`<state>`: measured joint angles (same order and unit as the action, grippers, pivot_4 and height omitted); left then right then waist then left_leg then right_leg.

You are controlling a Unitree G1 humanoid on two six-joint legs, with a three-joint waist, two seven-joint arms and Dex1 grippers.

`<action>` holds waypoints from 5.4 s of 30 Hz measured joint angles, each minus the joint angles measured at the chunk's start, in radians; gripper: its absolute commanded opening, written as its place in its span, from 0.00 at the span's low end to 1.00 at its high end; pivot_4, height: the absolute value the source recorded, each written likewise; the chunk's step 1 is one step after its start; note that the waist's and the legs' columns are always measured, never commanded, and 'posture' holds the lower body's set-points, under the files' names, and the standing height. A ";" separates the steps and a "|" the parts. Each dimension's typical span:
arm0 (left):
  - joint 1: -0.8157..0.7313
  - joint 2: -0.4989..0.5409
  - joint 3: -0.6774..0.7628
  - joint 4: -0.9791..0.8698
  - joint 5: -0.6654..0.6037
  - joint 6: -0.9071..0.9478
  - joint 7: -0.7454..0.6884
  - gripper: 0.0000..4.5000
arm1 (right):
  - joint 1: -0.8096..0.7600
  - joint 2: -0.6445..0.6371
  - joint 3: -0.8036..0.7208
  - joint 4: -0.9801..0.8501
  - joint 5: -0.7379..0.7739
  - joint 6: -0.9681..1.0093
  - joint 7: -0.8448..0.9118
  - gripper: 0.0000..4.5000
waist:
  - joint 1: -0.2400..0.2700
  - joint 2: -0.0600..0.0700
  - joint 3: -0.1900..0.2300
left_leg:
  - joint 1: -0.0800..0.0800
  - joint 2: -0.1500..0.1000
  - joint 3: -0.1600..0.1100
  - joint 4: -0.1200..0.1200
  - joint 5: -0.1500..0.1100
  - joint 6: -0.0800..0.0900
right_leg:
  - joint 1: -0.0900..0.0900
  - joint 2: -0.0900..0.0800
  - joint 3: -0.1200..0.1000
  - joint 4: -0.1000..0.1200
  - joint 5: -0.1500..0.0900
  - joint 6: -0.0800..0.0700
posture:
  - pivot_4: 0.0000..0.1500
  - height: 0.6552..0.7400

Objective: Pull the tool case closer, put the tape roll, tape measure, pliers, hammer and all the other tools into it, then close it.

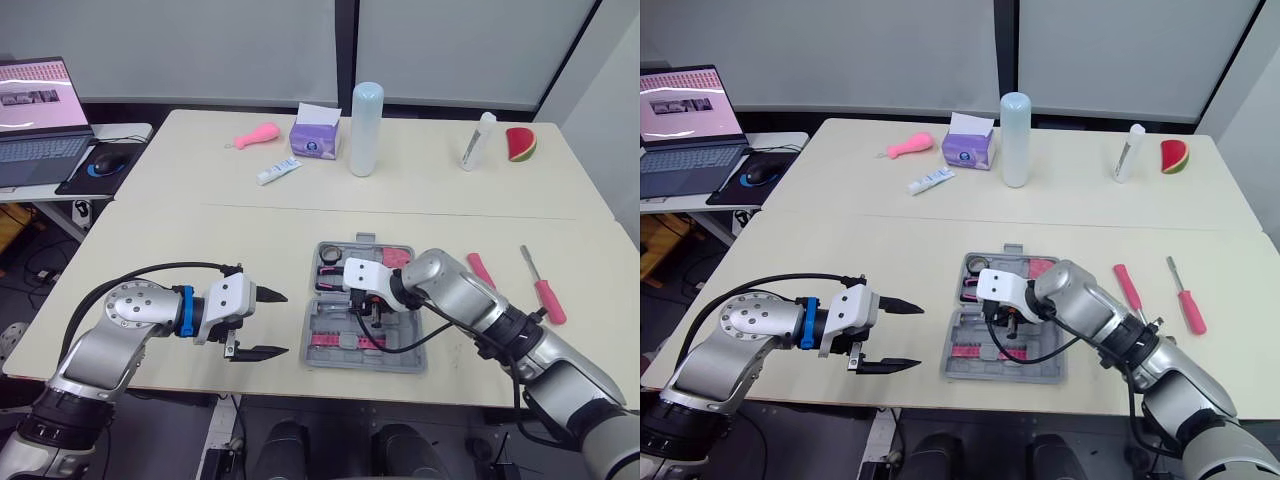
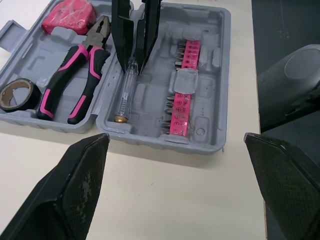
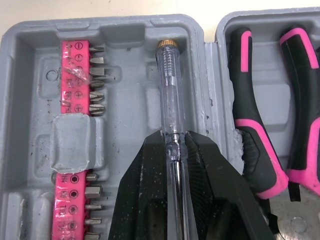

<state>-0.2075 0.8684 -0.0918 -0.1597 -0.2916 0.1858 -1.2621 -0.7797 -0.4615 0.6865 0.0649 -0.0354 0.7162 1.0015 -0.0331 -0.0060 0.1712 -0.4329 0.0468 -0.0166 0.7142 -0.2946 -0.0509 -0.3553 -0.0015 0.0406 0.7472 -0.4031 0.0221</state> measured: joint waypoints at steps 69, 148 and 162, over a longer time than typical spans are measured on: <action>0.197 -0.214 0.395 0.212 -0.089 -0.038 0.379 1.00 | 0.923 -0.074 -1.157 -0.653 0.177 -0.124 -0.272 0.00 | -0.001 -0.001 -0.001 | 0.001 0.000 0.001 -0.002 0.000 0.000 | 0.003 0.000 0.001 -0.003 0.000 0.000 | 1.00 0.44; -0.078 -0.109 0.052 -0.118 -0.242 0.129 -0.034 1.00 | 0.726 -0.162 -0.900 -0.063 0.282 -0.049 -0.545 0.05 | 0.004 -0.002 -0.003 | 0.014 -0.001 0.004 -0.008 0.000 0.000 | 0.019 0.002 0.004 -0.015 0.000 0.000 | 1.00 0.44; -0.014 -0.001 0.100 0.013 -0.159 -0.001 -0.084 1.00 | 0.844 -0.460 -0.850 -0.503 0.324 0.062 -0.316 0.05 | 0.000 0.002 -0.001 | 0.014 0.000 0.002 -0.008 0.000 0.000 | 0.018 0.002 0.004 -0.015 0.000 0.000 | 1.00 0.44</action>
<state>-0.2211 0.8678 0.0080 -0.1464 -0.4504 0.1852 -1.3462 0.0645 -0.9213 -0.1632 -0.4383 0.2889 0.7780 0.6858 -0.0327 -0.0036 0.1707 -0.4191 0.0471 -0.0144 0.7062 -0.2946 -0.0513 -0.3369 0.0009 0.0443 0.7320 -0.4033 0.0223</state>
